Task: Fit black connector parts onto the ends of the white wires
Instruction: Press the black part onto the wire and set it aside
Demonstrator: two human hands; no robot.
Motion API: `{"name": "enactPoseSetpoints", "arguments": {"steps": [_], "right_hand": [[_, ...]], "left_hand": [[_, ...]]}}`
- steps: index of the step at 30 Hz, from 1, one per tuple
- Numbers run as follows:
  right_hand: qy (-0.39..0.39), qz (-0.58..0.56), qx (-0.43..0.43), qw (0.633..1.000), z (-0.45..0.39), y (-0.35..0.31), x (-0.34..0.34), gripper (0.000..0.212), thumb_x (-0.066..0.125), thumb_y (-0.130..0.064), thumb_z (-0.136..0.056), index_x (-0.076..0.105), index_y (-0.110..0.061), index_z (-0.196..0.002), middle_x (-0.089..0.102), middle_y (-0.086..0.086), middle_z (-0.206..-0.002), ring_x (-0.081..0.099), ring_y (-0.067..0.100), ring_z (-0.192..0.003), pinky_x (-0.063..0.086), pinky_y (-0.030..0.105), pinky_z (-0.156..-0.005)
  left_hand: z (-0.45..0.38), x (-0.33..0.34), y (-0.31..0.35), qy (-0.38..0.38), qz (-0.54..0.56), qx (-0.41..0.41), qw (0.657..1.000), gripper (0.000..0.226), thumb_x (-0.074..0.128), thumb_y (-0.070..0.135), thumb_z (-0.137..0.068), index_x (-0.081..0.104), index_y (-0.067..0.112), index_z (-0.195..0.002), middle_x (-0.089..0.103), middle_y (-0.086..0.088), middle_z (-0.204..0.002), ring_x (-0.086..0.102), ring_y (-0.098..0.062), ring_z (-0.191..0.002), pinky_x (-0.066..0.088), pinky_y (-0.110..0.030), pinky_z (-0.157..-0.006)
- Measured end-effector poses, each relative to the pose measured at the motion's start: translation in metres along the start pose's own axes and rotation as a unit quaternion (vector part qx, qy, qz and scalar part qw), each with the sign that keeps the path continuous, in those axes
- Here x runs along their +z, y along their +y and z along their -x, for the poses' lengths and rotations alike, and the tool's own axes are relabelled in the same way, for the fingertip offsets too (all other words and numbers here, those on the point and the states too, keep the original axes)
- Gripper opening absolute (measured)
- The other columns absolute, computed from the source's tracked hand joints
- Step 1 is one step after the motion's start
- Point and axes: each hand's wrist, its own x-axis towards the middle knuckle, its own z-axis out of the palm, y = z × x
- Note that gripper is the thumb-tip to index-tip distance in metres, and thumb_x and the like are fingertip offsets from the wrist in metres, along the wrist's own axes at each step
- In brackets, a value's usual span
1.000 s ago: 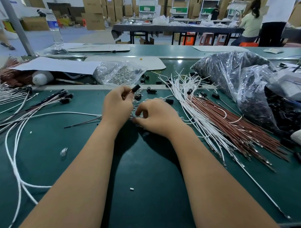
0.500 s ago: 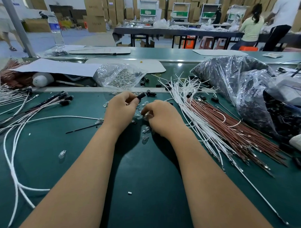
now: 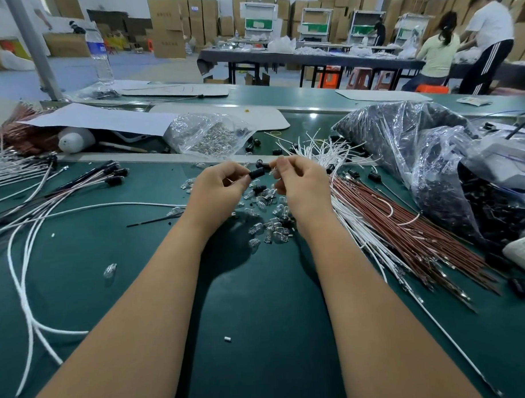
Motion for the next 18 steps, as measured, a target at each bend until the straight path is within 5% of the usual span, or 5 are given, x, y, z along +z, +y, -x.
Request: {"name": "enactPoseSetpoints", "arguments": {"steps": [7,18], "right_hand": [[-0.012,-0.149,0.073,0.986,0.001,-0.0021,-0.001,0.016,0.061,-0.012,-0.094,0.064,-0.013,-0.078,0.062,-0.005,-0.057,0.056,0.006,-0.051,0.051,0.02,-0.054],[-0.019,-0.097,0.064,0.993,0.0013,-0.0008,0.0011,0.018,0.063,-0.012,-0.092,0.062,-0.011,-0.074,0.058,-0.007,-0.052,0.05,0.005,-0.043,0.046,0.018,-0.047]], "left_hand": [[0.0018,0.0006,0.0028,-0.009,0.021,0.005,1.0,0.008,0.064,0.008,-0.089,0.07,0.013,-0.085,0.056,0.0,-0.065,0.041,-0.008,-0.054,0.033,-0.017,-0.05],[0.0024,0.0005,0.0012,-0.006,-0.004,0.029,1.0,0.006,0.067,0.008,-0.087,0.072,0.01,-0.088,0.058,0.006,-0.061,0.043,0.0,-0.048,0.034,-0.011,-0.051]]}}
